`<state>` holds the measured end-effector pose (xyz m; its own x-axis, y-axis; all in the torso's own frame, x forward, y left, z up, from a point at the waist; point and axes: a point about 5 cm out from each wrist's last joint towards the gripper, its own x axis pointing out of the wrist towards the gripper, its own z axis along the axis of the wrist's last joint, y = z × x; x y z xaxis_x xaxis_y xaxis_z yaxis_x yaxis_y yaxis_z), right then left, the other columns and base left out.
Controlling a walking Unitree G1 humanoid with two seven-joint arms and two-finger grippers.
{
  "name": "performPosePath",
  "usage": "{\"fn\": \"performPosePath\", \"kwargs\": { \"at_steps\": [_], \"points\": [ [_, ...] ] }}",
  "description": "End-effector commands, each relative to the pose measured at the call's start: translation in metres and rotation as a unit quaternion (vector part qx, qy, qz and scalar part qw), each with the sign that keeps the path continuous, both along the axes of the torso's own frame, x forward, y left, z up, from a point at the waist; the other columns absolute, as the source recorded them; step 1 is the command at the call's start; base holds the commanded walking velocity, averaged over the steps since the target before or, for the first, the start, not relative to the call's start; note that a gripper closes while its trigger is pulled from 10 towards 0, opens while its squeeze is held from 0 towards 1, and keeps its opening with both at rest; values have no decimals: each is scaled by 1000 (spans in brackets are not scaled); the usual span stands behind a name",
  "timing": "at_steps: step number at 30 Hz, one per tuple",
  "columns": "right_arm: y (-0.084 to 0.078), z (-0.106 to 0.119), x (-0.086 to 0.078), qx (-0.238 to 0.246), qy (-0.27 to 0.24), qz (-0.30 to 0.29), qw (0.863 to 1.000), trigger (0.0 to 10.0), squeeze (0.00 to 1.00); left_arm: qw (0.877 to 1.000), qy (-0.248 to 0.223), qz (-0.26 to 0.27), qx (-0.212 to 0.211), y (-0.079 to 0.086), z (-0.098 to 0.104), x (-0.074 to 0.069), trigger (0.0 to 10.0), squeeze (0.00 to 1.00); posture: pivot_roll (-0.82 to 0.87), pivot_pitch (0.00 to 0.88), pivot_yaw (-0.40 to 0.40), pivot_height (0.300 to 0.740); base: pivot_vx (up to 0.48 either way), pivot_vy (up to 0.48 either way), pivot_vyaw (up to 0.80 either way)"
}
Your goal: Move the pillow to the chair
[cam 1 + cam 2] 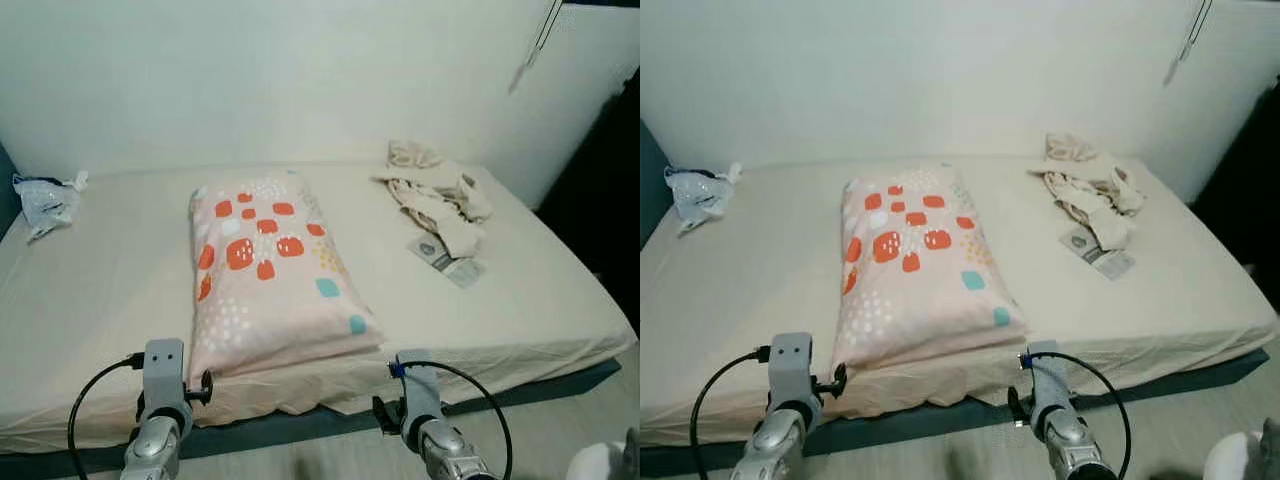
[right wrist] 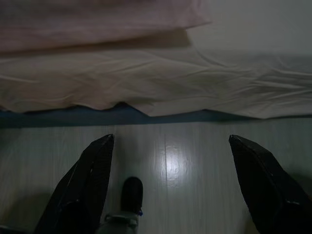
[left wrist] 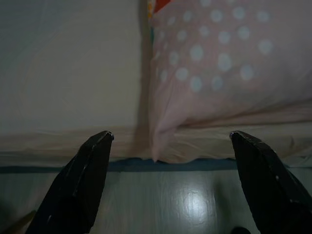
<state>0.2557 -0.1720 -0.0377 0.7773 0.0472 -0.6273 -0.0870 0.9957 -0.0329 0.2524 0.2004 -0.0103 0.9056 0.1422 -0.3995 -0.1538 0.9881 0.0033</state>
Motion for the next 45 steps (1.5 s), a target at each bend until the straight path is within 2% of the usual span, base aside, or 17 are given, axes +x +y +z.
{"fn": "performPosePath", "kwargs": {
  "at_steps": [1,18,27,33,41,45],
  "points": [
    [0,1,1,0,-4,2,1000,10000,0,1000,-2,3,-1,1,0,-1,10000,0,57,72,-47,740,266,0,0],
    [0,1,1,2,-6,2,1000,10000,0,1000,-3,3,-1,1,1,1,10000,0,53,60,-46,740,259,0,0],
    [0,1,1,3,-6,1,1000,10000,0,1000,-3,9,-6,4,1,1,10000,0,52,65,-44,740,0,408,0],
    [-1,0,0,2,-4,1,1000,10000,0,1000,-3,8,11,4,1,1,10000,0,53,68,-45,740,0,0,0],
    [0,0,0,3,-3,1,1000,10000,0,1000,-5,8,14,5,1,0,10000,0,54,73,-45,740,0,0,0],
    [0,0,-1,4,-3,1,1000,10000,0,1000,-9,-7,25,3,2,0,10000,0,54,73,-44,740,0,0,0]
  ]
}}
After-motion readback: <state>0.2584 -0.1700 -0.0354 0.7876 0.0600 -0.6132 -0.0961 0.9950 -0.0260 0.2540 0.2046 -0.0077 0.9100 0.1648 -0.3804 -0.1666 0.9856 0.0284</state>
